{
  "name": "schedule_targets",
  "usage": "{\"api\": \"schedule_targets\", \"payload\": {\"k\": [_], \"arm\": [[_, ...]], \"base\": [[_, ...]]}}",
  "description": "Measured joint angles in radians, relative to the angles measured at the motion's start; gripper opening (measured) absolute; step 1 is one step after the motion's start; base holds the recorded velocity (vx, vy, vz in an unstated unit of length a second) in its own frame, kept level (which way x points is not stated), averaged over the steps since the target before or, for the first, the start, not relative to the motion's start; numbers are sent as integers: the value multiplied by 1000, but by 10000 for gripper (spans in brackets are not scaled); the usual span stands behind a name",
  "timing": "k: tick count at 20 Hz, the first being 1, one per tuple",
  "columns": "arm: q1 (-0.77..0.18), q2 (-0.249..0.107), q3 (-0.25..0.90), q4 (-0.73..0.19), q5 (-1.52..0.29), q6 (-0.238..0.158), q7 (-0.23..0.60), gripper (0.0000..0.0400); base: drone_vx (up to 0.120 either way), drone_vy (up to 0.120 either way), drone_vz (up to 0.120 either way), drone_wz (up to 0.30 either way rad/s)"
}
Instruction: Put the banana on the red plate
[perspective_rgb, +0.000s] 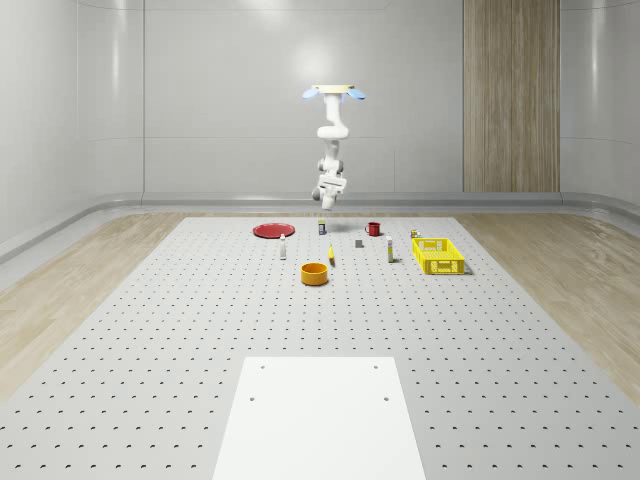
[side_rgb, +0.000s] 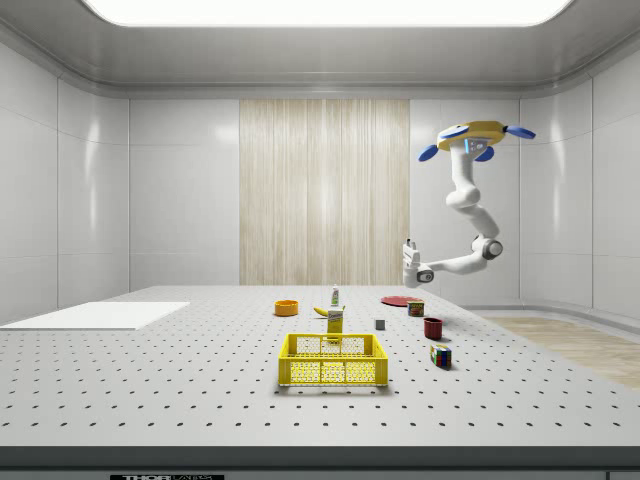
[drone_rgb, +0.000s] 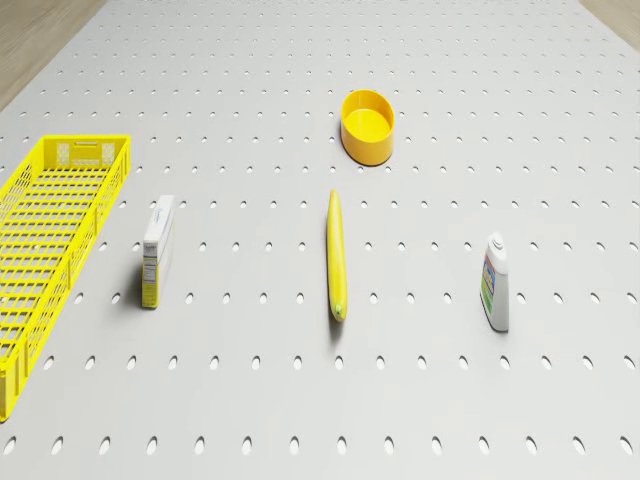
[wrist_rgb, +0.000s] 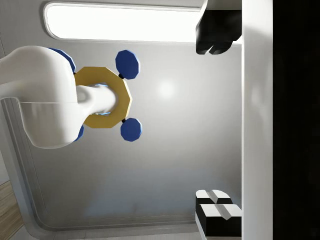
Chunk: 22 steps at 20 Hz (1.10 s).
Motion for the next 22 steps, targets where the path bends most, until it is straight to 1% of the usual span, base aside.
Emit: {"api": "schedule_targets", "payload": {"k": [3, 5, 7, 10, 13, 15, 17, 19, 22], "arm": [[-25, -6, 80, -22, -114, 5, 16, 400], [-50, -14, 157, -51, -224, 11, 33, 400], [-84, -25, 255, -102, -369, 18, 57, 400], [-156, -55, 436, -235, -655, 31, 118, 400], [-260, -98, 627, -426, -995, 31, 219, 400], [-351, -127, 739, -553, -1215, 11, 306, 400], [-457, -154, 833, -654, -1403, -27, 396, 400], [-566, -180, 908, -723, -1547, -75, 479, 400], [-709, -217, 989, -781, -1685, -142, 578, 400]], "base": [[120, -120, 0, 0], [120, -20, 0, 0], [120, 0, 0, 0], [120, 0, -107, 0], [120, 0, -93, 0], [120, 0, -120, 0], [120, 0, -120, 0], [120, 0, -120, 0], [120, 0, -120, 0]]}}
